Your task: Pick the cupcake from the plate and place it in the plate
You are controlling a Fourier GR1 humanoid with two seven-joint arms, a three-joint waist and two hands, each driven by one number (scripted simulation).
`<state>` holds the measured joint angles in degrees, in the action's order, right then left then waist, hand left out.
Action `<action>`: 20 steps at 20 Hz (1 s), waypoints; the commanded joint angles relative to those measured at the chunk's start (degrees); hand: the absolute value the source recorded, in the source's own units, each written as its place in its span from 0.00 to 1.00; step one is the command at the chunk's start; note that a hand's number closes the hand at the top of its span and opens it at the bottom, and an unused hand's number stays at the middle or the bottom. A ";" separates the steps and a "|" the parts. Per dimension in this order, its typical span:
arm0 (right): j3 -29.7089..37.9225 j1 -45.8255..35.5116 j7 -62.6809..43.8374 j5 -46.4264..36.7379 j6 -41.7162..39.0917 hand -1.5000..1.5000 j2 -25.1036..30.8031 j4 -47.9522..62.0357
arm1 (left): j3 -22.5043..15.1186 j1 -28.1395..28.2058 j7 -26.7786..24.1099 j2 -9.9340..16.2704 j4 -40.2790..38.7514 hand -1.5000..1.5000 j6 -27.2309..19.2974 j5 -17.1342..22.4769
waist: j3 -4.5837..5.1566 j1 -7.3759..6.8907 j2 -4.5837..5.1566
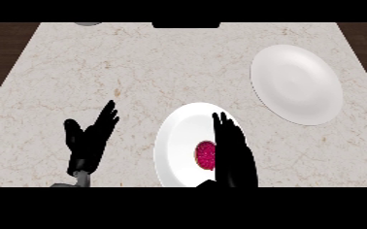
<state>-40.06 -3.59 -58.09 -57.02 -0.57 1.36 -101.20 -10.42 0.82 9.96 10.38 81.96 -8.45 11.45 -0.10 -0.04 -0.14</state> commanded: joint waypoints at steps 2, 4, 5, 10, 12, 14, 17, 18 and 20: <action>2.54 -3.47 -0.59 0.81 -0.12 0.00 -1.31 4.87 | 2.16 0.74 4.85 1.48 3.95 0.50 2.46 0.84 | 0.09 -0.15 0.11; 5.06 -6.87 1.59 4.65 0.07 0.00 -1.31 8.60 | 1.59 0.22 2.18 -0.29 0.06 0.50 2.27 -0.91 | 0.09 -0.19 0.16; 2.54 0.94 4.02 1.19 1.44 0.00 -0.14 5.93 | 1.33 -1.47 2.86 -2.01 -1.06 0.50 0.95 -1.74 | 0.09 0.07 0.12; 4.12 -5.65 3.33 4.41 1.87 0.00 -1.34 11.69 | 3.70 1.19 3.60 -0.05 2.98 0.50 3.15 -1.95 | 0.09 -0.18 0.13; 1.54 -1.41 6.15 4.83 -4.32 1.00 1.48 9.33 | 2.82 -0.67 2.87 -1.58 0.39 0.50 2.62 -1.66 | 0.10 0.05 0.13; 3.81 -5.64 8.81 2.53 -2.30 1.00 -0.76 15.01 | 2.47 -1.64 1.43 -3.39 -2.19 0.50 1.79 -3.44 | 0.10 -0.02 0.16; 1.17 -3.52 8.84 -1.07 0.32 1.00 -1.19 16.16 | 2.73 0.55 2.63 -2.68 -0.06 0.50 3.50 -3.35 | 0.10 -0.04 0.11; 3.51 -6.82 8.13 -0.32 -2.75 1.00 -1.32 15.69 | 4.49 -1.10 1.01 -2.73 -1.40 0.50 3.73 -2.96 | 0.10 -0.05 0.13; 1.18 -2.82 8.10 -2.72 -2.41 1.00 -0.21 11.69 | 5.15 -1.08 -0.70 -2.76 -4.73 0.50 4.19 -3.64 | 0.11 0.10 0.11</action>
<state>-37.56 -8.44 -50.16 -56.93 -1.92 0.75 -87.32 -6.62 0.06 12.29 8.04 81.42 -5.26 8.66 -0.04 -0.10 -0.17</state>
